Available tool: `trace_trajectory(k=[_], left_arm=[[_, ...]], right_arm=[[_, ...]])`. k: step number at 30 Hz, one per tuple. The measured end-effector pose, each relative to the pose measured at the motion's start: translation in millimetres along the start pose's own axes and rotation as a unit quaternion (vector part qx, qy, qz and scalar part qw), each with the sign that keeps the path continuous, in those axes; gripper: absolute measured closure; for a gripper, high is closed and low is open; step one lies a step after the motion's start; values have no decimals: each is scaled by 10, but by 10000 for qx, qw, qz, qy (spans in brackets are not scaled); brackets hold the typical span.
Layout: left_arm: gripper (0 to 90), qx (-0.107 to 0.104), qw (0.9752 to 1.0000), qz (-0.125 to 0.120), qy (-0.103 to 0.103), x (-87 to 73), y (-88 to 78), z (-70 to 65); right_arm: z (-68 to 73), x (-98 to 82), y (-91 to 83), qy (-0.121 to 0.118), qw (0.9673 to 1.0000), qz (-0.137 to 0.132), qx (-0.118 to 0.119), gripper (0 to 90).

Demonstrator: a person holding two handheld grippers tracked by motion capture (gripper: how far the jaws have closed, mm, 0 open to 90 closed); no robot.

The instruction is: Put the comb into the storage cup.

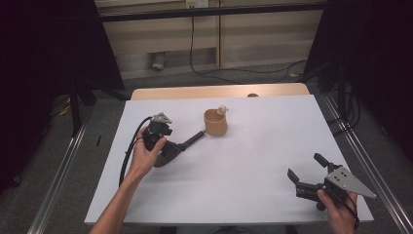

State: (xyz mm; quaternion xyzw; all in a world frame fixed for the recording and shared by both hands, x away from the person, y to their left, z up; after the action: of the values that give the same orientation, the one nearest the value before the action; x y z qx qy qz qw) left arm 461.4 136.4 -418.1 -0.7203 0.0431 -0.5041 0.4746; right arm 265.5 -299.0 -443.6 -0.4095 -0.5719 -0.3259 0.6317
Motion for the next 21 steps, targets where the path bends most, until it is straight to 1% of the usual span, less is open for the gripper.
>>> trace_trajectory(k=[1, 5, 6, 7, 8, 10, 11, 12, 13, 16, 19, 21], left_arm=[[69, -13, 10000, 29, 45, 15, 17, 5], [76, -74, 9998, 155, 96, 77, 64, 13], [76, -38, 9997, 173, 181, 95, 67, 22], [75, -51, 9996, 198, 188, 115, 70, 29], [73, -111, 9995, 238, 196, 125, 71, 36], [69, -86, 9991, 290, 282, 145, 89, 42], [59, -213, 9989, 284, 315, 149, 108, 39], [50, -213, 9989, 284, 315, 149, 108, 39], [50, -223, 9984, 342, 384, 151, 121, 40], [60, -217, 9978, 494, 389, 156, 178, 53], [61, -192, 9976, 574, 333, 155, 234, 104], [63, -180, 9973, 621, 346, 143, 263, 122]], right_arm=[[0, 0, 1, -5, 10000, -1, 4, 0], [-3, 1, -2, -9, 10000, -16, 0, 0], [-3, 1, -2, -9, 10000, -16, 0, 0], [-2, 1, -2, -6, 10000, -17, 0, 0], [-3, 1, -2, -9, 10000, -17, 1, 0], [0, 1, -2, -7, 10000, -24, 11, 0], [2, 2, -2, -3, 10000, -26, 13, 0], [2, 2, -2, -3, 10000, -26, 13, 0], [2, 2, -4, -13, 10000, -21, 6, 0], [-3, 1, -2, -9, 10000, -18, -4, 0], [-3, 0, 0, -13, 10000, -18, 4, 0], [-1, 1, -3, -12, 10000, -15, 1, 0]])
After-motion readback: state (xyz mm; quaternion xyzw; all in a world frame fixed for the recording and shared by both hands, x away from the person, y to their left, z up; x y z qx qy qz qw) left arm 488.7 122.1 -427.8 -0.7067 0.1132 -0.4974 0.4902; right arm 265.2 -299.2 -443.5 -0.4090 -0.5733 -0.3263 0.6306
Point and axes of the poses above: each handheld gripper's, and its own axes: y roughly forward along the jaws, x roughly out of its top, z roughly to its left, the point moved 3 cm from there along y, roughly forward along the jaws, and after that the axes turned 6 degrees about x, right-handed, at the moved point
